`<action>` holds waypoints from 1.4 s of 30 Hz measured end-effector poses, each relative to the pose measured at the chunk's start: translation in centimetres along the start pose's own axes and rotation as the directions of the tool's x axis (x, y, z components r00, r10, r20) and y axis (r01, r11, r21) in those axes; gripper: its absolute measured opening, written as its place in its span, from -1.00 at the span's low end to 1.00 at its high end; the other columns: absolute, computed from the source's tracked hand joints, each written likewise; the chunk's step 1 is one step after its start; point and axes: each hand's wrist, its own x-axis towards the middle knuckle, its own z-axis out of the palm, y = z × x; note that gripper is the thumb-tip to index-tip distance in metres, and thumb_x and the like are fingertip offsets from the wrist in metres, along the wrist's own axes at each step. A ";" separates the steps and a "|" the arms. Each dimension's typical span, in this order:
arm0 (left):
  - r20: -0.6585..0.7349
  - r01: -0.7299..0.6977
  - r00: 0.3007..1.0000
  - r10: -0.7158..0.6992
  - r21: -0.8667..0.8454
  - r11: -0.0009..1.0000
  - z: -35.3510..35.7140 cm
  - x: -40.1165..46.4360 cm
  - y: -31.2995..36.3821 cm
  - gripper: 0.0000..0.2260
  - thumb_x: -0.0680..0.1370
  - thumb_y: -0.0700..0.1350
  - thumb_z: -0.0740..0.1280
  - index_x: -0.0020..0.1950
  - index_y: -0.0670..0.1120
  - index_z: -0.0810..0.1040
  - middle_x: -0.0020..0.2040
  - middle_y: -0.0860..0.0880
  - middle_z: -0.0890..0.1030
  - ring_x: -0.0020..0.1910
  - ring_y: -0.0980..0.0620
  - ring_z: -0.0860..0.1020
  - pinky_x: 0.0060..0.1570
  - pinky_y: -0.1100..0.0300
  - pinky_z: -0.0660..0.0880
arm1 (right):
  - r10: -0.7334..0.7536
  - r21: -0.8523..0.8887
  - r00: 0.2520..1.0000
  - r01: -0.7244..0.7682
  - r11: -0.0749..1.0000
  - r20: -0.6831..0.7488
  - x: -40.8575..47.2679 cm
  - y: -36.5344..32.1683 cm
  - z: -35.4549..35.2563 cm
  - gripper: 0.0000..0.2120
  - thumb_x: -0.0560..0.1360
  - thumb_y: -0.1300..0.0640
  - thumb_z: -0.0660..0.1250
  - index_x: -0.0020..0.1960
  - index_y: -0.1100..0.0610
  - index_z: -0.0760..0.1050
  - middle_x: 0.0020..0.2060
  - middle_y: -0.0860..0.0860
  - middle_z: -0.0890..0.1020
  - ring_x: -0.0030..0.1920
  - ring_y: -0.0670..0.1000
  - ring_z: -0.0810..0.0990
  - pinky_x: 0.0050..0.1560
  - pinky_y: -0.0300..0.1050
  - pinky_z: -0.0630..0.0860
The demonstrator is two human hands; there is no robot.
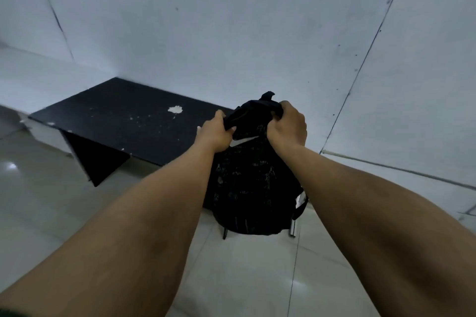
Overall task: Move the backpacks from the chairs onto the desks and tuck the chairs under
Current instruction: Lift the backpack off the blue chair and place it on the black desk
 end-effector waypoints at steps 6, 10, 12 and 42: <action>-0.183 -0.076 0.981 0.064 -0.058 0.995 -1.8 8.0 2.4 -0.74 0.57 0.01 0.35 0.07 -0.09 0.33 -0.10 -0.06 0.53 -0.16 -0.07 0.53 -0.22 0.06 0.48 | 0.063 0.040 0.995 -0.060 0.997 -0.075 8.1 -2.1 1.7 -0.82 0.48 0.23 0.16 -0.01 0.07 0.49 -0.28 -0.07 0.50 -0.25 0.07 0.51 -0.26 -0.11 0.36; -0.269 -0.068 0.962 0.032 -0.126 0.990 -2.4 13.4 4.0 -0.72 0.55 -0.05 0.39 0.11 -0.13 0.36 -0.14 -0.01 0.46 -0.17 -0.02 0.48 -0.22 0.10 0.41 | 0.083 0.046 0.991 -0.078 0.996 -0.105 13.2 -2.9 3.3 -0.81 0.48 0.24 0.17 0.00 0.07 0.49 -0.25 -0.05 0.52 -0.22 0.08 0.51 -0.24 -0.11 0.37; -0.292 -0.067 0.956 0.023 -0.140 0.988 -2.3 15.8 4.5 -0.72 0.54 -0.07 0.40 0.10 -0.13 0.36 -0.16 0.01 0.45 -0.17 -0.03 0.49 -0.22 0.10 0.41 | 0.099 0.057 0.989 -0.093 0.994 -0.114 15.3 -3.0 4.4 -0.82 0.50 0.23 0.16 0.01 0.06 0.50 -0.22 -0.04 0.54 -0.20 0.09 0.53 -0.22 -0.10 0.39; -0.050 -0.076 0.996 0.069 -0.136 0.988 1.1 53.4 -0.6 -0.67 0.47 -0.11 0.47 0.10 -0.15 0.40 -0.01 -0.09 0.50 -0.14 -0.04 0.47 -0.22 0.11 0.40 | 0.239 -0.064 0.970 -0.242 0.968 -0.051 44.9 -0.6 25.9 -0.87 0.55 0.14 0.19 0.01 0.13 0.50 -0.13 0.03 0.57 -0.14 0.10 0.54 -0.18 -0.09 0.39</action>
